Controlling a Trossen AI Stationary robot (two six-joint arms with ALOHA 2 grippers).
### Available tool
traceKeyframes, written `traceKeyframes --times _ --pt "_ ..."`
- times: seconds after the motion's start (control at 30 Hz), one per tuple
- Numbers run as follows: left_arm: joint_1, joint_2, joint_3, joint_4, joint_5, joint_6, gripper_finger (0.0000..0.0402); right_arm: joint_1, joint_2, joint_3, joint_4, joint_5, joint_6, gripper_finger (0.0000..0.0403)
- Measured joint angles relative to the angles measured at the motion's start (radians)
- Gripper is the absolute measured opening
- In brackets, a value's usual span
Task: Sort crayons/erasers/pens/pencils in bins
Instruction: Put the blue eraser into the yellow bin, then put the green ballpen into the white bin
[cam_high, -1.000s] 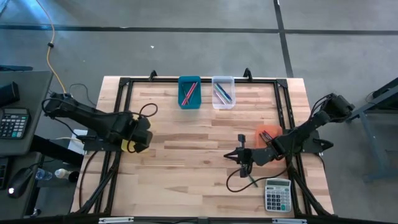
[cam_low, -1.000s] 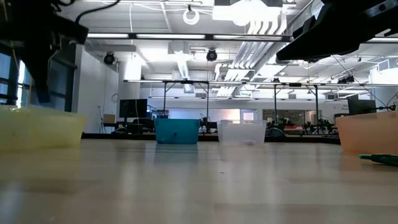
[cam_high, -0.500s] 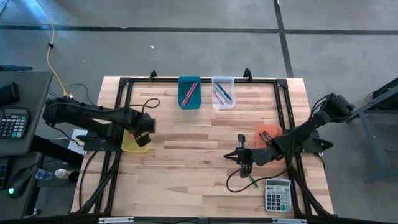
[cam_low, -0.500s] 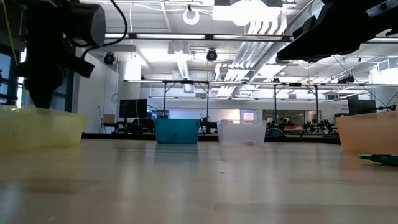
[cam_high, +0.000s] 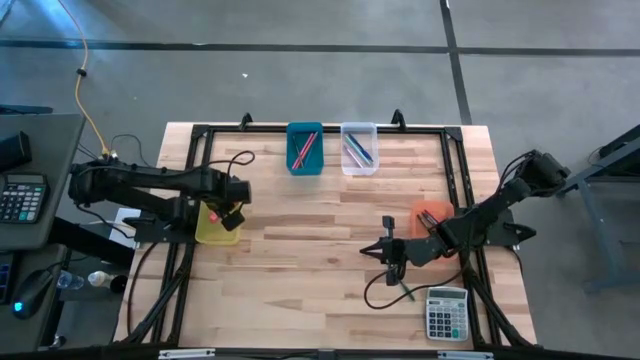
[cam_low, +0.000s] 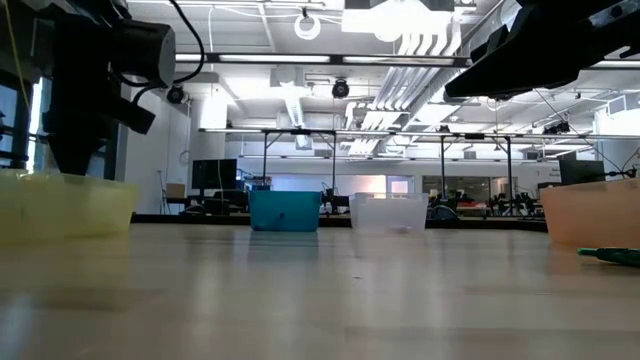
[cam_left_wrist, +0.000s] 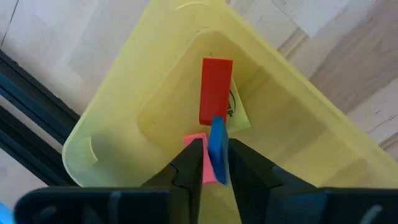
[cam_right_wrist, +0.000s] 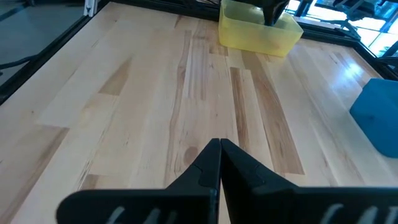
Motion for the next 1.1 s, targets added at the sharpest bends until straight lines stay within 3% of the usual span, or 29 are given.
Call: traceKeyframes --times 0.43,0.7,0.93,1.1 --pt "0.000 0.000 0.070 -0.025 0.010 0.009 0.0131 0.000 0.000 0.000 0.000 0.000 0.000 0.0000" --pt "-0.055 -0.001 0.204 0.024 -0.008 0.074 0.0112 0.000 0.000 0.000 -0.003 0.001 0.000 0.0000" --pt "-0.179 -0.031 0.179 0.463 -0.056 0.206 0.0055 0.000 0.000 0.000 -0.009 0.001 0.000 0.0000" --pt "-0.248 -0.031 0.074 0.954 -0.062 0.369 0.0014 0.000 0.000 0.000 -0.010 0.001 0.008 0.0000"
